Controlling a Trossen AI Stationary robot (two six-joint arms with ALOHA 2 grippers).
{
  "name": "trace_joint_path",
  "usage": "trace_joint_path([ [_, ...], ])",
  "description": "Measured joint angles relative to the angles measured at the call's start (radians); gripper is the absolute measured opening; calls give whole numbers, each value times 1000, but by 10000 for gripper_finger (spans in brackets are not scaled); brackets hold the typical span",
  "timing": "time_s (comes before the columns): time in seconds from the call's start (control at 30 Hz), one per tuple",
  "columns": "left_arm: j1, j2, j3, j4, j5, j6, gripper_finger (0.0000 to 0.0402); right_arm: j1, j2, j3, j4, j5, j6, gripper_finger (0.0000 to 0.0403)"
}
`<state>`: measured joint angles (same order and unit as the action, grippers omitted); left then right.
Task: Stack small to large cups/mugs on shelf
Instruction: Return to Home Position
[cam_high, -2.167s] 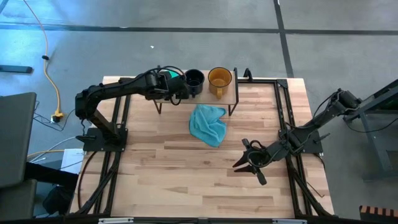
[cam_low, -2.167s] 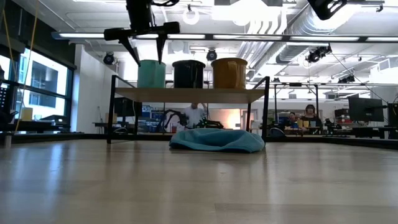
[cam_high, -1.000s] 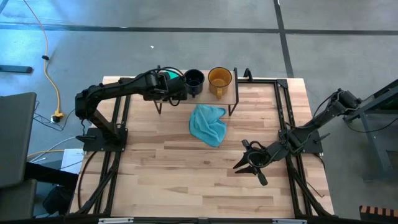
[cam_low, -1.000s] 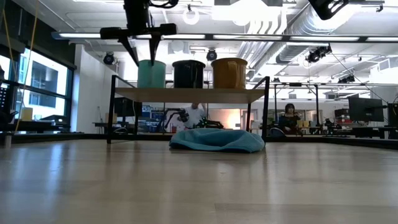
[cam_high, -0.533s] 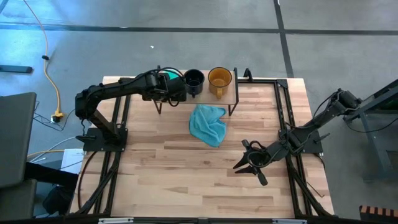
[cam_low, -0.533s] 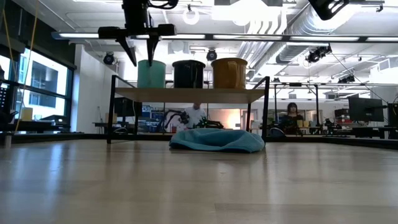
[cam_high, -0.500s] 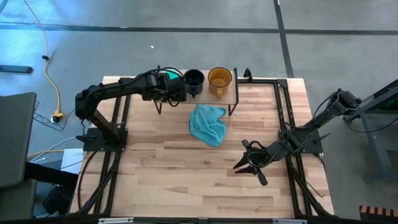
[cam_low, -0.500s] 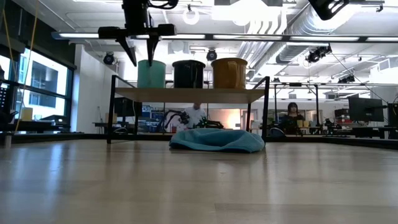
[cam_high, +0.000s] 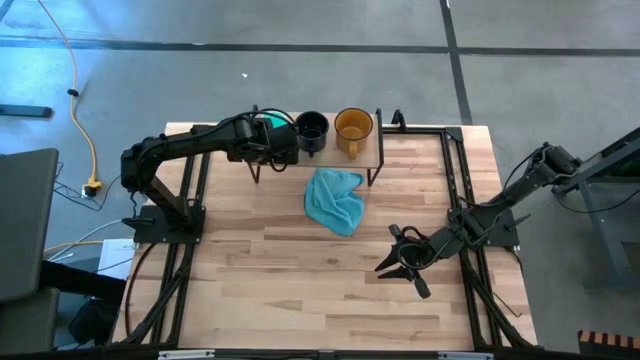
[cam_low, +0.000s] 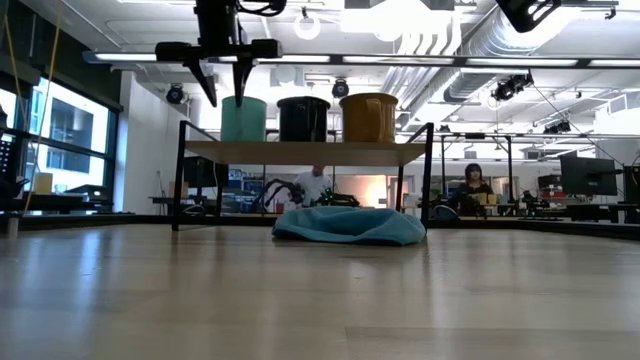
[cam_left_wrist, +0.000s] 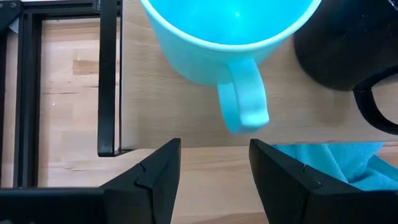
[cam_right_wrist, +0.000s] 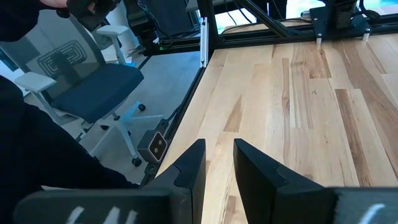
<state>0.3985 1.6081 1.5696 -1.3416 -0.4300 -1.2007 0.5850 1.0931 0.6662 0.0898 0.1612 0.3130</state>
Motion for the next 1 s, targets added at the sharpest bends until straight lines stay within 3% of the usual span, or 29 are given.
trace_joint_path([
  [0.13,-1,0,0,8,32,21,179,0,0,0,0,0,0,73],
  [0.27,-29,-11,0,0,169,167,179,0,0,0,-1,-1,26,73],
  [0.37,-87,-46,0,-36,256,286,179,0,0,0,-11,-14,56,73],
  [0.5,-179,-119,0,-61,270,392,179,-1,0,0,-7,-14,76,73],
  [0.77,-382,-339,0,-63,156,544,179,-65,-12,0,72,-14,42,73],
  [1.0,-591,-528,0,3,-90,592,179,-152,-48,0,133,-14,-59,73],
])
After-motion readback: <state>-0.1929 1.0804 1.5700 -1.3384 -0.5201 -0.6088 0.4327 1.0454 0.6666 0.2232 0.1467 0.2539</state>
